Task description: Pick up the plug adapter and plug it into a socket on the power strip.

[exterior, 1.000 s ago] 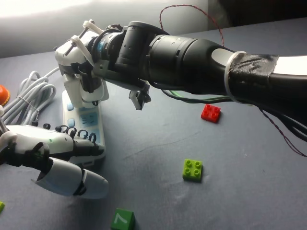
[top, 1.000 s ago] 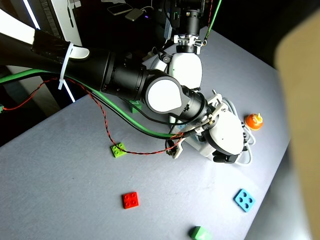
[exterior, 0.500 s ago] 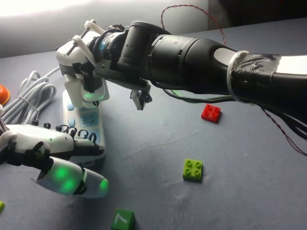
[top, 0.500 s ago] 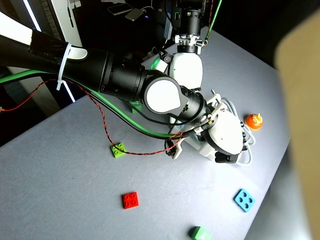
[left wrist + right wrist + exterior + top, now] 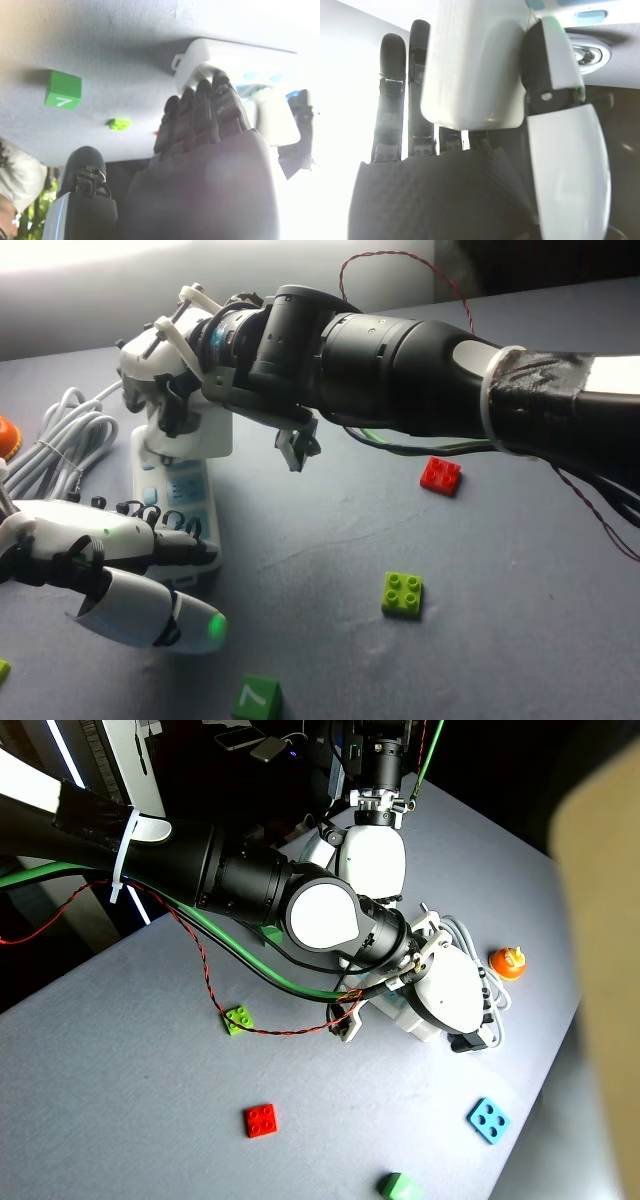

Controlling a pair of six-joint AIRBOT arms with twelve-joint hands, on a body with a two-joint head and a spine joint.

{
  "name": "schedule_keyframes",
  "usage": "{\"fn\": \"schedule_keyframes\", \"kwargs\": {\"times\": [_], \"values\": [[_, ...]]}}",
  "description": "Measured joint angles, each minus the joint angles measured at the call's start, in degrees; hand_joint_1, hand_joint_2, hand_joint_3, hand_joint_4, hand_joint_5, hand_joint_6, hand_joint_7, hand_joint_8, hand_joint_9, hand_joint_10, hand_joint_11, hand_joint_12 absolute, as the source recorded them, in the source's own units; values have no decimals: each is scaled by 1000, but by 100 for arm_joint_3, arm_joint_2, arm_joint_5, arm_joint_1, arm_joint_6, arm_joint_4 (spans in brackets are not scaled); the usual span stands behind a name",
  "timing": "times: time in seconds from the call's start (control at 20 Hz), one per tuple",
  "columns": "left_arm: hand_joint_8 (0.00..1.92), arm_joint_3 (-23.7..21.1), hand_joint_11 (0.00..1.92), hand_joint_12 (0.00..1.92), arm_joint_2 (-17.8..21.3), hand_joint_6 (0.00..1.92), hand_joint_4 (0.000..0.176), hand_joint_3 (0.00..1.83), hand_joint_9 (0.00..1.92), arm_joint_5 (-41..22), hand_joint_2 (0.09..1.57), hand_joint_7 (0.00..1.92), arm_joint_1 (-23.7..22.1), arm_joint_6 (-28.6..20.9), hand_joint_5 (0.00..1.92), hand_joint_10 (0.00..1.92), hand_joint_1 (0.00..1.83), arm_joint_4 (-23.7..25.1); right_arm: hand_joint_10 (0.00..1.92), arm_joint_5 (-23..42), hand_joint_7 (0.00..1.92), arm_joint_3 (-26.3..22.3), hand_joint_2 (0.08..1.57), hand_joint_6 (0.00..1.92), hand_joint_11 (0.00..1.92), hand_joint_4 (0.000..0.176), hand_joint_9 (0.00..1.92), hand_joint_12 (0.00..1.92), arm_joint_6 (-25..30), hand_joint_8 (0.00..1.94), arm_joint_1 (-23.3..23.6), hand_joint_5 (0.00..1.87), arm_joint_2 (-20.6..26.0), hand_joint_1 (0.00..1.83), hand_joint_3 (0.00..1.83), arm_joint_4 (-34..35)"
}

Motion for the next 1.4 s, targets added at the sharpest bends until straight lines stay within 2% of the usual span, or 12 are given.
{"fn": "schedule_keyframes", "kwargs": {"times": [0.1, 0.15, 0.25, 0.3, 0.35, 0.45, 0.5, 0.75, 1.1, 1.2, 1.3, 1.4], "values": [[5, 0, 13, 18, 0, 5, 0, 0, 55, 0, 1209, 55, 0, 0, 31, 5, 0, -2, 0, 28, 489, -96, 1085, 0, 72, 0, 511, 1062, -24, 0, 2, 417, 57, 625, 0, -2], [3, 0, 6, 17, 0, 3, 0, 0, 52, 0, 1211, 53, 0, 0, 30, 3, 0, 0, 0, 33, 416, -153, 1066, 0, 19, 0, 439, 1038, -24, 0, 2, 344, 90, 538, 0, 0], [10, 0, 21, 26, 0, 8, 0, 1, 72, 0, 1212, 75, 0, 0, 45, 9, 0, 0, 4, 31, 409, -234, 1021, 7, 0, 0, 410, 976, -31, 5, 7, 334, 162, 568, 0, 4], [11, 2, 17, 25, 0, 10, 0, 2, 76, 0, 1215, 81, -13, 24, 52, 10, 0, 0, 2, 17, 412, -424, 1016, 5, 0, 0, 406, 953, -35, 4, 55, 334, 339, 548, 0, 2], [9, 33, 27, 31, -2, 9, 0, 1, 75, -4, 1213, 77, -46, 26, 52, 9, 0, -22, 1, 17, 367, -566, 1017, 2, 0, 0, 364, 852, -28, 2, 101, 305, 457, 496, 0, 2], [9, 85, 27, 31, -2, 9, 0, 1, 75, -22, 1213, 77, -79, 39, 52, 9, 0, -55, 1, 11, 367, -756, 1017, 2, 0, 0, 364, 852, 0, 2, 168, 305, 603, 496, 0, 2], [2, 98, 18, 32, -2, 1, 0, 1, 62, 2, 1215, 65, -127, 70, 36, 2, 0, -59, 0, 15, 321, -905, 981, 0, 0, 0, 324, 799, 22, 0, 219, 264, 728, 371, 0, -2], [10, 238, 8, 4, 0, 7, 0, 2, 48, 142, 1221, 48, -319, 236, 20, 11, 0, -26, 0, -68, 308, -1646, 949, 0, 0, 0, 293, 785, 42, 0, 376, 268, 1368, 210, 0, -2], [5, 356, 9, 6, 90, 5, 0, 0, 60, 127, 1215, 56, -546, 332, 29, 9, 0, -44, 11, -393, 359, -3228, 972, 6, 0, 0, 347, 874, -63, 7, 721, 308, 2717, 236, 1, -9], [6, 358, 4, 4, 131, 4, 0, 0, 66, 129, 1218, 60, -551, 332, 27, 10, 0, -63, 11, -483, 372, -3615, 973, 10, 0, 0, 359, 890, -57, 8, 732, 328, 3036, 251, 0, 4], [8, 417, 19, 12, 153, 5, 0, 0, 75, 142, 1212, 69, -621, 369, 32, 12, 0, -66, 4, -588, 355, -4013, 986, 2, 0, 0, 336, 815, -52, 3, 732, 315, 3381, 268, 4, 4], [13, 490, 56, 32, 168, 16, 0, 0, 102, 129, 1211, 93, -697, 455, 68, 19, 0, -48, 8, -634, 380, -4538, 986, 7, 0, 0, 356, 863, -20, 7, 734, 341, 3849, 275, 1, 0]]}}
